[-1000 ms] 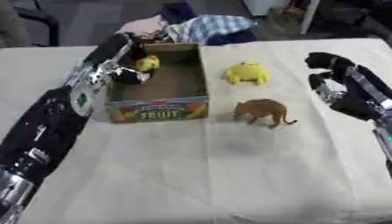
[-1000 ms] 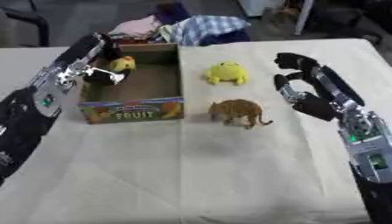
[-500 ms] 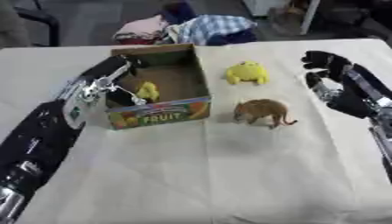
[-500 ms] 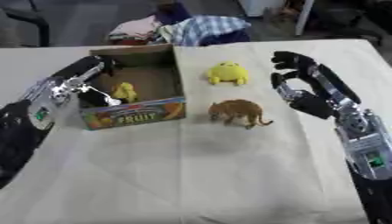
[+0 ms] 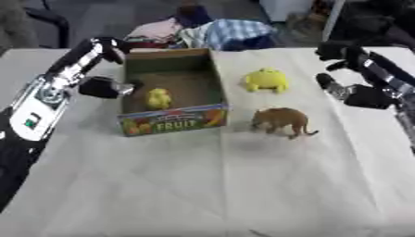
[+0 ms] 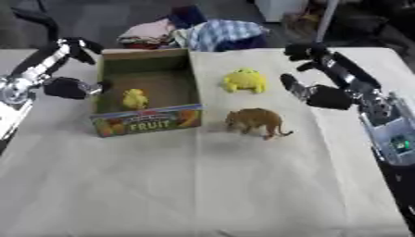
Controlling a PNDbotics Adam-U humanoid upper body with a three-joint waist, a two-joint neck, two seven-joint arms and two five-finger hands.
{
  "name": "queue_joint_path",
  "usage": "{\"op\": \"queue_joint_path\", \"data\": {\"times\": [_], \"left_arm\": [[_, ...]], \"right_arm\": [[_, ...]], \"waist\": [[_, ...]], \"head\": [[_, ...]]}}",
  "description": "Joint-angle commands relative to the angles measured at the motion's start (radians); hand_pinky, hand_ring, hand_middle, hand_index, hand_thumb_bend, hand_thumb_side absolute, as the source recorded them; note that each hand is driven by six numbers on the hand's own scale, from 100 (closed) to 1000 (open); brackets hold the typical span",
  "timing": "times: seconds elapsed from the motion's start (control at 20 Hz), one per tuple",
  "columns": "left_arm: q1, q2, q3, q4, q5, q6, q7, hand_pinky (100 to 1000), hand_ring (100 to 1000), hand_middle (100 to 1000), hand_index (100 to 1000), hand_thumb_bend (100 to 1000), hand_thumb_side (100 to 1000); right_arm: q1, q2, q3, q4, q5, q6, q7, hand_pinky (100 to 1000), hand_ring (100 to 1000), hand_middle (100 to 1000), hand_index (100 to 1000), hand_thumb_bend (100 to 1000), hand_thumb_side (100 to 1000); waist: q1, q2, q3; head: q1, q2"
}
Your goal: Pick up objects on the table and place them in the box.
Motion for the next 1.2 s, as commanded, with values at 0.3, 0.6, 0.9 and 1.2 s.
{"op": "queue_joint_path", "data": {"times": [0.3,0.6,0.9,1.2], "left_arm": [[0.14,0.021,0.089,-0.234,0.208,0.101,0.066,754,646,695,815,423,331],[0.227,-0.013,0.14,-0.295,0.267,0.117,0.104,755,644,692,813,406,347],[0.286,-0.035,0.178,-0.307,0.281,0.126,0.128,755,642,688,811,391,353],[0.315,-0.049,0.187,-0.289,0.283,0.127,0.141,753,640,686,810,387,362]], "right_arm": [[-0.119,-0.01,0.057,0.257,0.123,-0.071,0.088,809,900,877,953,306,620],[-0.145,0.043,0.033,0.424,0.245,-0.111,0.084,811,901,876,950,322,635],[-0.15,0.071,0.008,0.518,0.357,-0.137,0.049,812,888,874,946,341,634],[-0.149,0.093,-0.022,0.572,0.488,-0.137,-0.045,735,757,723,827,318,506]], "waist": [[0.003,-0.02,0.026],[0.005,-0.023,0.044],[0.005,-0.024,0.052],[0.006,-0.025,0.053]], "head": [[-0.023,0.003],[-0.029,0.001],[-0.03,0.0],[-0.03,-0.001]]}}
